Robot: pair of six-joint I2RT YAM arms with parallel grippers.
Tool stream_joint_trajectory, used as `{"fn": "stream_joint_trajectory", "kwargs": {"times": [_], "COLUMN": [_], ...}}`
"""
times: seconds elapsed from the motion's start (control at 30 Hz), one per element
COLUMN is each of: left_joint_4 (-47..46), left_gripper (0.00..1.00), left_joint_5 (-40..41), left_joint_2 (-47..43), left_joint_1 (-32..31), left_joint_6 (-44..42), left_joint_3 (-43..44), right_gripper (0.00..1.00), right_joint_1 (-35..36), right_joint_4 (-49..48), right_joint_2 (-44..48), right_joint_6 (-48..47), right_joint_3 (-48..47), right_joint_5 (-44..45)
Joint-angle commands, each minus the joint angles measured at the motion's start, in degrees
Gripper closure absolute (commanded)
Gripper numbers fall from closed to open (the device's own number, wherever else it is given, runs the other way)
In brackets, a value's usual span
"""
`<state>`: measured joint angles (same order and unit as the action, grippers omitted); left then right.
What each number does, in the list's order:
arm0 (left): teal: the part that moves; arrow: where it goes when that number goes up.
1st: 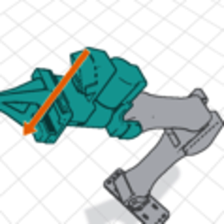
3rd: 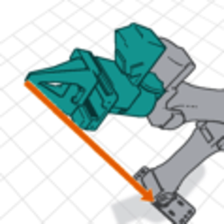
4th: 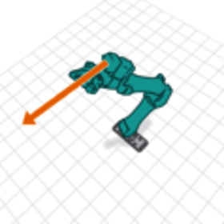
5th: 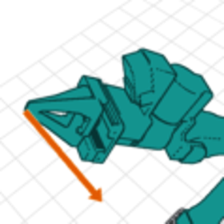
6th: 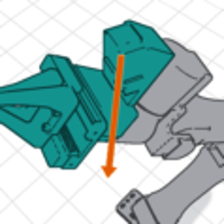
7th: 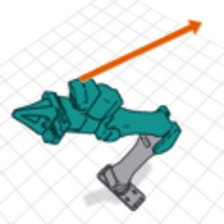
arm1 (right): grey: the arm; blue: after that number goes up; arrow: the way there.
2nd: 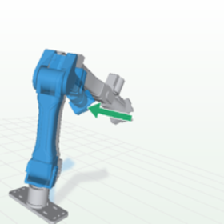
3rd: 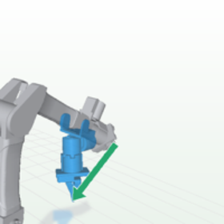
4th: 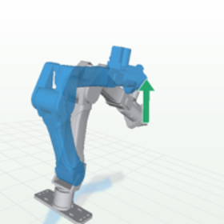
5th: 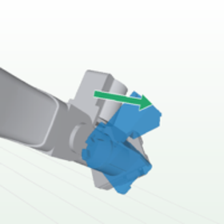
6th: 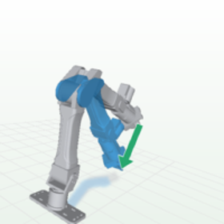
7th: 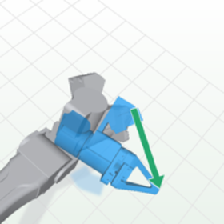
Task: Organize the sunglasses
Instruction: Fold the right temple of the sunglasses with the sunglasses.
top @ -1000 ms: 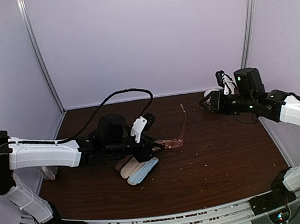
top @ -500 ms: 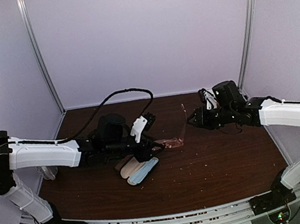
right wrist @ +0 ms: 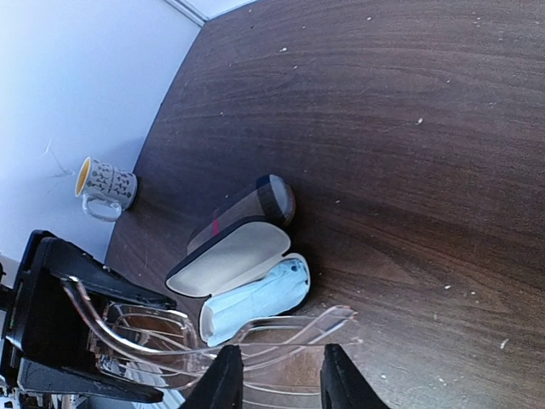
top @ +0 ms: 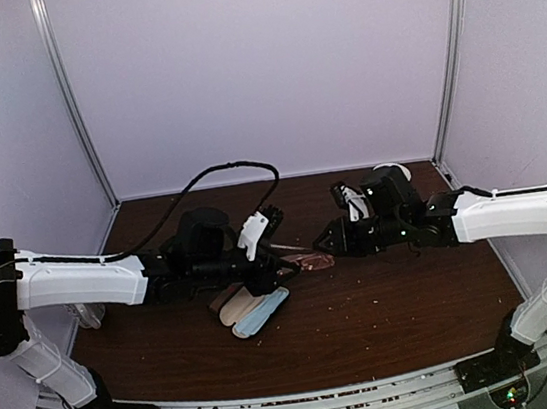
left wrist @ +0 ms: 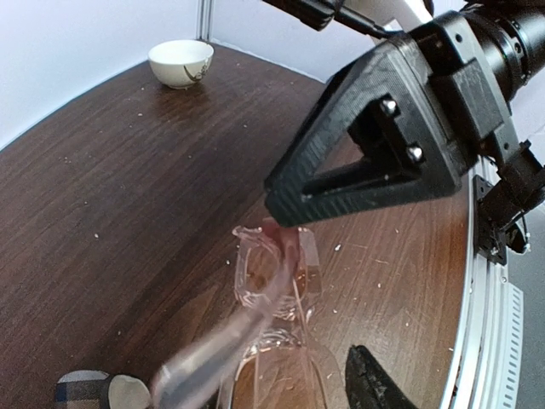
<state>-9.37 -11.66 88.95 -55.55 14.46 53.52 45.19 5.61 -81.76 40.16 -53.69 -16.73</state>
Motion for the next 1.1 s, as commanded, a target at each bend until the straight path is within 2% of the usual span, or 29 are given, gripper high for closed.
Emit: {"fn": "stream_joint_trajectory", "kwargs": {"times": [0.0, 0.47, 0.77, 1.07], "left_joint_4": [-3.21, -3.49, -4.42, -5.40], "left_gripper": [0.82, 0.82, 0.83, 0.83], "left_joint_5": [-0.61, -1.15, -1.65, -2.47], "left_joint_2": [-0.01, -0.40, -1.21, -1.85], "left_joint_1": [0.27, 0.27, 0.28, 0.29], "left_joint_6": [-0.31, 0.29, 0.14, 0.90], "left_joint_3": [0.94, 0.80, -0.30, -0.25], "right_gripper": [0.68, 0.69, 0.69, 0.69], "right_joint_1": [2.56, 5.16, 4.07, 4.72], "right_joint_4": [-2.94, -2.68, 2.65, -2.97], "right_joint_2": [-1.89, -3.84, 1.58, 1.16], "right_joint_6": [1.78, 1.95, -2.32, 2.23], "right_joint_3": [-1.60, -2.98, -4.84, -0.46], "right_joint_5": [0.09, 0.18, 4.54, 0.70]}}
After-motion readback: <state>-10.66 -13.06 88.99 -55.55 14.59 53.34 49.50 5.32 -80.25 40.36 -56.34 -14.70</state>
